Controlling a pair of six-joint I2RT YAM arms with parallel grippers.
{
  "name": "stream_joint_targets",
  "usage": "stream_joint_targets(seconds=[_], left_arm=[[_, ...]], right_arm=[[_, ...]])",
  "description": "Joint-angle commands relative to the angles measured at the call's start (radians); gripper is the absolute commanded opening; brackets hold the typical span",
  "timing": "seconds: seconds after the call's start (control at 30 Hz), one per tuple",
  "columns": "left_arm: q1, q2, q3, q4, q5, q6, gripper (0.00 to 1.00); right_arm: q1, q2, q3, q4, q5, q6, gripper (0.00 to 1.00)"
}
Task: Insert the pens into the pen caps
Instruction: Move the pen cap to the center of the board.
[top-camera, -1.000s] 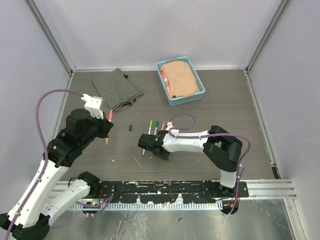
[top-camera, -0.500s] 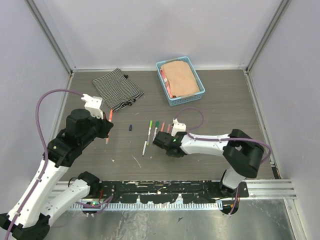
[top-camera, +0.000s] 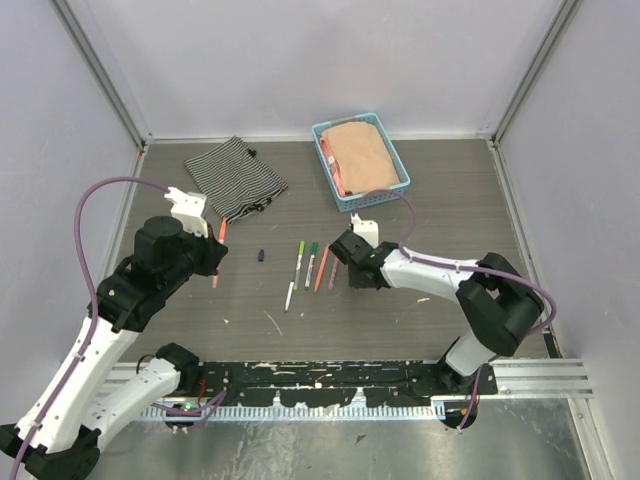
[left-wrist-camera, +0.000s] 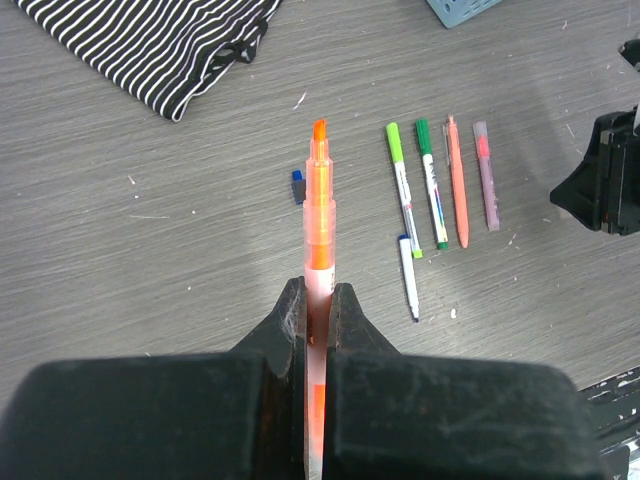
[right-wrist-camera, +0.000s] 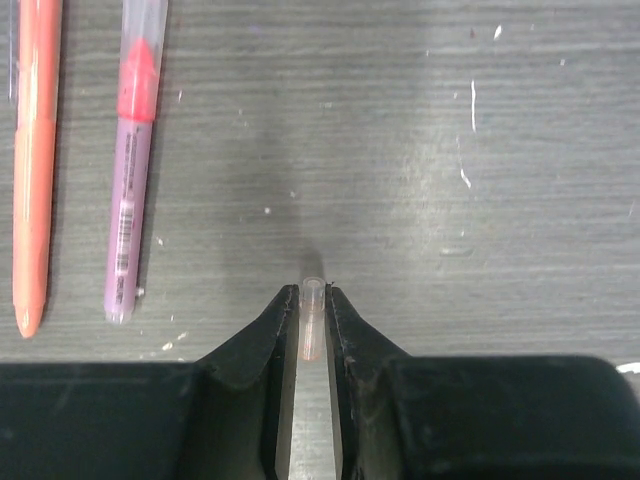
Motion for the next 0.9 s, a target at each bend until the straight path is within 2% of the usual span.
stream_joint_targets(seconds=[0.0,0.37,0.67,0.87], left_arm=[[0.004,-0.012,0.005,0.028,0.002,0.002,0.0],[0.004,-0.008,0.002,0.029,0.004,0.0,0.0],[0.004,-0.011,0.0,0.028,-0.003,0.0,0.0],[0.004,-0.011,-0.003,0.03,-0.001,0.0,0.0]], right_arm=[[-0.037,0.018,0.052,0.063,-0.017,-0.104,0.22],[-0.066,0.065,0.049,0.094,-0.086,-0.117,0.24],[-0.074,0.051,0.049,0.081,-0.103,-0.111,0.38],[-0.076,0.031,0.055,0.023,-0.123,-0.079,0.4]])
